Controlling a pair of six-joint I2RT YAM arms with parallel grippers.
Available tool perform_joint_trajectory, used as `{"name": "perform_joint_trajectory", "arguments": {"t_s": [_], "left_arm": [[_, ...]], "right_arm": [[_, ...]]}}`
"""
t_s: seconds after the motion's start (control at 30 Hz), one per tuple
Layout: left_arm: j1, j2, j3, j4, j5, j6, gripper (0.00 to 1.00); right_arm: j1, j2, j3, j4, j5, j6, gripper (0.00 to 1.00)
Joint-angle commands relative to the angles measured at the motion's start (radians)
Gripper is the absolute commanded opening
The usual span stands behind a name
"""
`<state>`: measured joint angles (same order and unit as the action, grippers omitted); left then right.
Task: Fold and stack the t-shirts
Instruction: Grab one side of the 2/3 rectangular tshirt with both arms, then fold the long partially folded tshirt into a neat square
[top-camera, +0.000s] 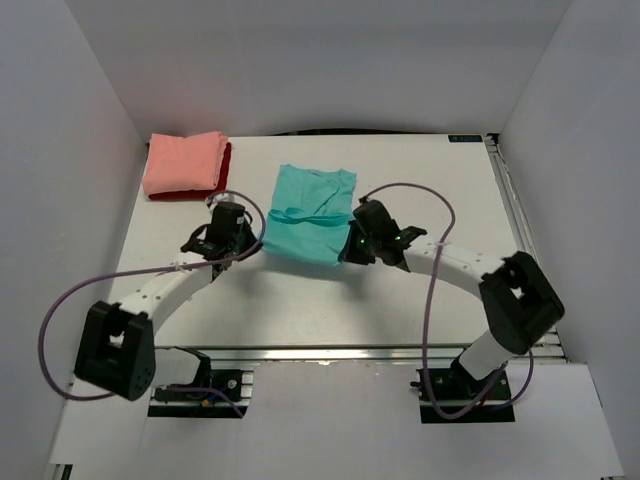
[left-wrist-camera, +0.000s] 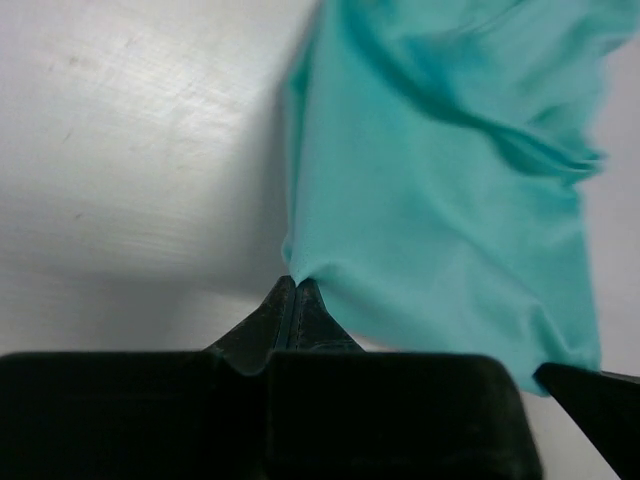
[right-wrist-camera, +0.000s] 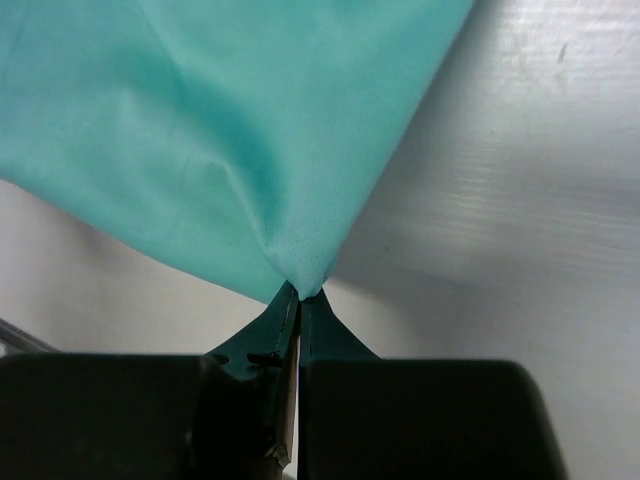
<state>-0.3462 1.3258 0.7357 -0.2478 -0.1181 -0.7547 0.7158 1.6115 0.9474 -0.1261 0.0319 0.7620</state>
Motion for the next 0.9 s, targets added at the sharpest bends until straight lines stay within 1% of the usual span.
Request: {"name": "perform_joint_trajectory", "arguments": {"t_s": [0.0,0.07,0.2,0.23,0.3,0.33,0.4,0.43,0.57,0.7,0.73,0.77,0.83,0.87], "left_arm": [[-0.043,-0.122,0.131,-0.163,-0.055,0.043,0.00],[-0.068,-0.122,0.145,-0.192,-0.048,0.038,0.00],[-0.148,-0.142,0.082,-0.203,-0.060,-0.006,0.00],[-0.186,-0.161,0.064,-0.196,-0.072,-0.040,0.00],[-0.227,-0.200,0.022,-0.196,-0.087,-0.070,0.00],[-0.275,-0.211,0.013,-0.202,-0.100,-0.089,0.00],[-0.321,-0.235,-0.013,-0.231,-0.146,-0.138,0.00],[-0.365,-0.264,-0.024,-0.241,-0.161,-0.158,0.00],[-0.465,-0.339,-0.071,-0.252,-0.222,-0.265,0.00],[-0.585,-0.333,-0.059,-0.277,-0.316,-0.334,0.00],[-0.641,-0.324,-0.041,-0.281,-0.336,-0.362,0.00],[-0.669,-0.298,-0.032,-0.286,-0.353,-0.374,0.00],[-0.726,-0.271,-0.006,-0.311,-0.403,-0.397,0.00],[-0.735,-0.251,0.025,-0.324,-0.416,-0.400,0.00]], "right_arm": [[0.002,-0.122,0.103,-0.185,0.054,-0.102,0.00],[0.002,-0.149,0.103,-0.217,0.043,-0.118,0.00],[0.002,-0.214,0.047,-0.260,0.040,-0.121,0.00],[0.002,-0.247,0.009,-0.264,0.031,-0.116,0.00],[0.002,-0.286,-0.030,-0.273,0.026,-0.106,0.00],[0.002,-0.309,-0.051,-0.279,0.020,-0.092,0.00],[0.002,-0.387,-0.122,-0.290,0.028,-0.079,0.00],[0.002,-0.442,-0.143,-0.297,0.031,-0.075,0.00],[0.002,-0.547,-0.234,-0.369,-0.001,-0.053,0.00],[0.002,-0.610,-0.268,-0.437,-0.023,-0.050,0.00],[0.002,-0.628,-0.271,-0.449,-0.023,-0.050,0.00],[0.002,-0.634,-0.269,-0.461,-0.047,-0.053,0.00],[0.002,-0.650,-0.253,-0.503,-0.035,-0.064,0.00],[0.002,-0.650,-0.239,-0.518,-0.005,-0.067,0.00]]}}
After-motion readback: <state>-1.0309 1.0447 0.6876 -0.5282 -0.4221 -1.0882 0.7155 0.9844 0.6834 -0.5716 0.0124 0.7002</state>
